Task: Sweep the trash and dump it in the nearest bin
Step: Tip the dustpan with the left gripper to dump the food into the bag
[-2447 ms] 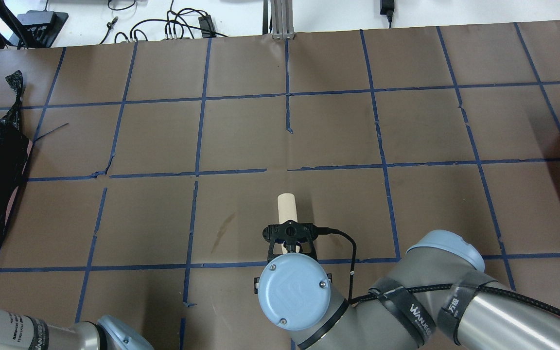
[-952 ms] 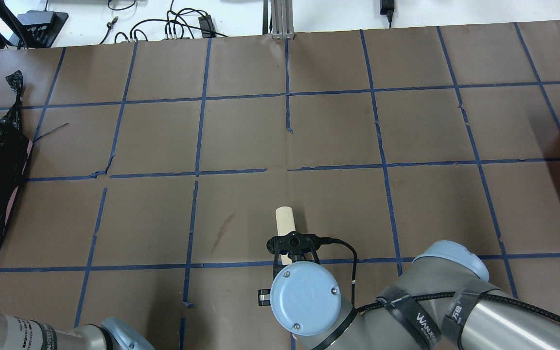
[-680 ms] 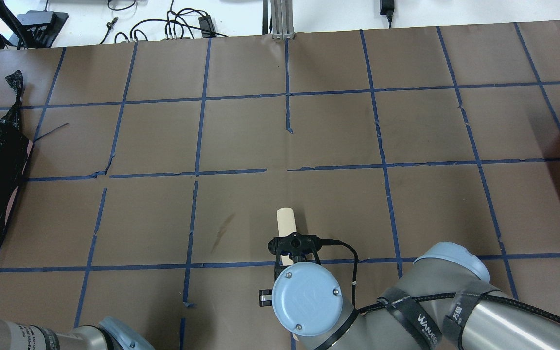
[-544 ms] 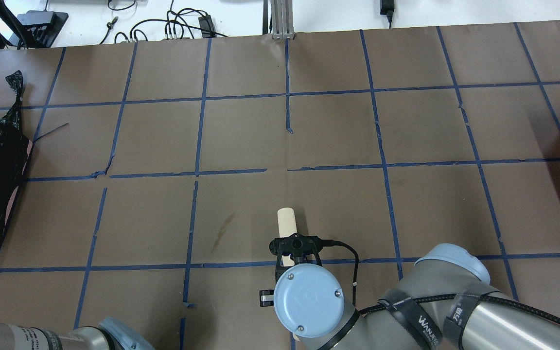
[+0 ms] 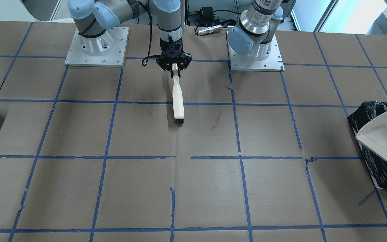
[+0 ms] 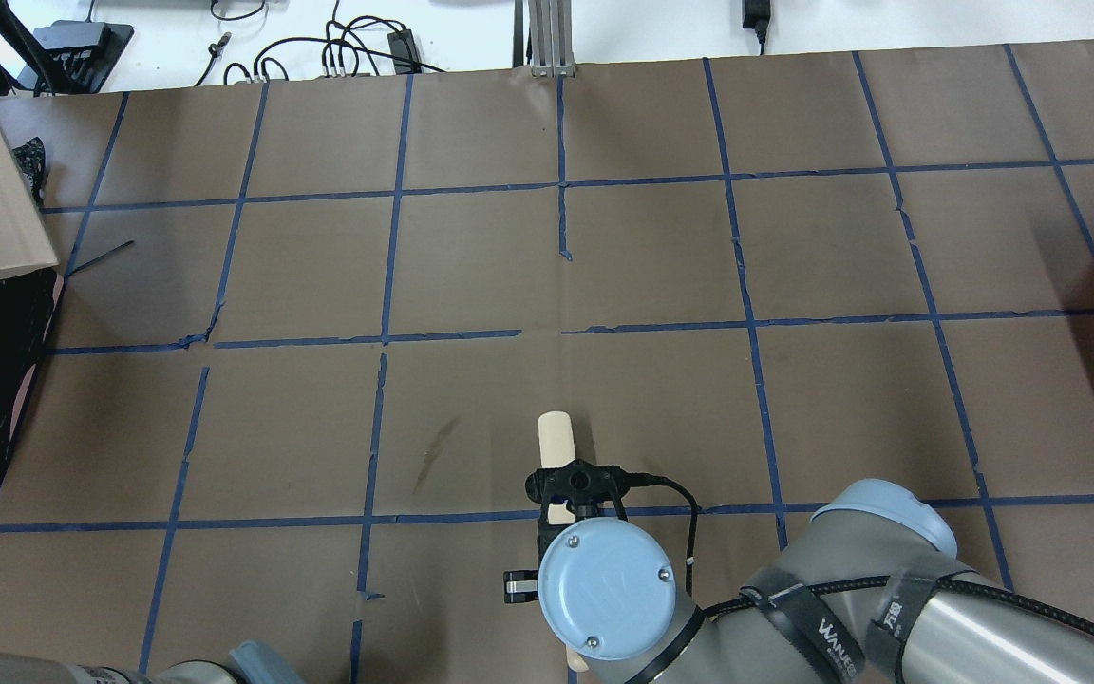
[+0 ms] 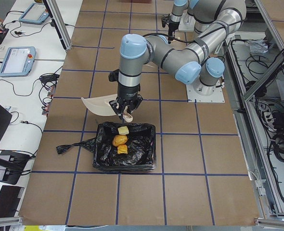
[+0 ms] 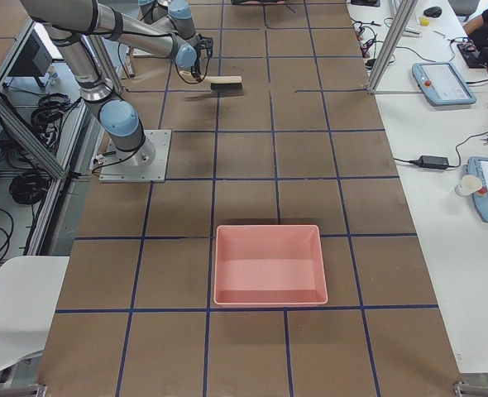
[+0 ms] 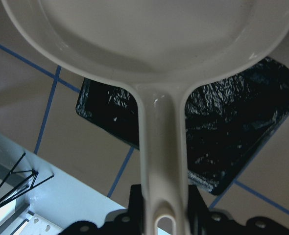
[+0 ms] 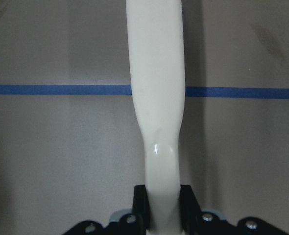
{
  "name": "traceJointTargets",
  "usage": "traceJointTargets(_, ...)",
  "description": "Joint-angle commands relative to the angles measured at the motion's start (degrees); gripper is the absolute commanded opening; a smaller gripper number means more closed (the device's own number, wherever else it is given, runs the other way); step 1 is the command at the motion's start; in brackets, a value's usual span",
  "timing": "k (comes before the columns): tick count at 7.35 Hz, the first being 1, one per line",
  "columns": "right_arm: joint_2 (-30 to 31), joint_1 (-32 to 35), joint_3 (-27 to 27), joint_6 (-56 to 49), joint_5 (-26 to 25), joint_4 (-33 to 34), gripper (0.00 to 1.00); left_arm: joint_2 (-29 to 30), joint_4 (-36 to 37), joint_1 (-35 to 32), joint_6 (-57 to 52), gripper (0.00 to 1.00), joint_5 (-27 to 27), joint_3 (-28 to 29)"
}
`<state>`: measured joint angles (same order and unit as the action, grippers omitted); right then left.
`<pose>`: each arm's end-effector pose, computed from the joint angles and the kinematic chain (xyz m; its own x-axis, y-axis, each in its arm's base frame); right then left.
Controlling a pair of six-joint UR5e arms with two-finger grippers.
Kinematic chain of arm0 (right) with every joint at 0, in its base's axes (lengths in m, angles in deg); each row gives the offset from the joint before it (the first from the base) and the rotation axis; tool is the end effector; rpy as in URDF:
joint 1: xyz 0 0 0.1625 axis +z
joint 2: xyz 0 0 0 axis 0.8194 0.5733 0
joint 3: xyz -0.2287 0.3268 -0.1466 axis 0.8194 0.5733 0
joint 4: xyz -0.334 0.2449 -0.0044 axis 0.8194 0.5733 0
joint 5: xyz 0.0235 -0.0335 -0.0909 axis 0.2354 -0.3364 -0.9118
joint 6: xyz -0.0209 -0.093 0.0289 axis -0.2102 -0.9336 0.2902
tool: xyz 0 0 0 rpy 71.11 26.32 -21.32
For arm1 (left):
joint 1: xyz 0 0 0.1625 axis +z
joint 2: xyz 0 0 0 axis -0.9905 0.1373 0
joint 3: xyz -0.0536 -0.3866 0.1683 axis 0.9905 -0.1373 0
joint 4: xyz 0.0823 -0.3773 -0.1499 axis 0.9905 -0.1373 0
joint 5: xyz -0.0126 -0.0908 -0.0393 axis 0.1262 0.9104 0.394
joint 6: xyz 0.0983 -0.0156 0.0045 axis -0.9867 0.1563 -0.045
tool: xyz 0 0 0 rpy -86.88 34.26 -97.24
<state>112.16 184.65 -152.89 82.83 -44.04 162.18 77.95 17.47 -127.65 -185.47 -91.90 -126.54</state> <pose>0.3533 -0.2151 0.2417 -0.9951 -0.0411 -0.0901 -0.0330 0.9955 -0.0891 0.3299 -0.5148 0.4980 -0.4468 0.8605 -0.2448 0.8580 0.4896 0.1550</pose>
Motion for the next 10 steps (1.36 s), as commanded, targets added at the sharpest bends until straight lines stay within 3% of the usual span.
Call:
traceJointTargets(1,-0.04,0.01,-0.07,-0.03,0.86,-0.15,0.08,-0.02,-0.18,-6.11,8.84,0.04,2.84,-3.52)
traceJointTargets(3,0.13,-0.60,0.01,-0.64,0.43,-0.07,0.09,-0.11,0.78,-11.21,21.56,0.04,4.08,-8.71)
traceJointTargets(6,0.31,-1.58,0.01,-0.91,-0.02,-0.24,0.09,-1.94,0.88,-20.78,36.36,0.04,5.57,-9.43)
traceJointTargets(10,0.13,-1.40,0.01,-0.29,0.16,-0.77,0.11,-1.78,2.10,-28.43,65.34,0.04,5.41,-12.77)
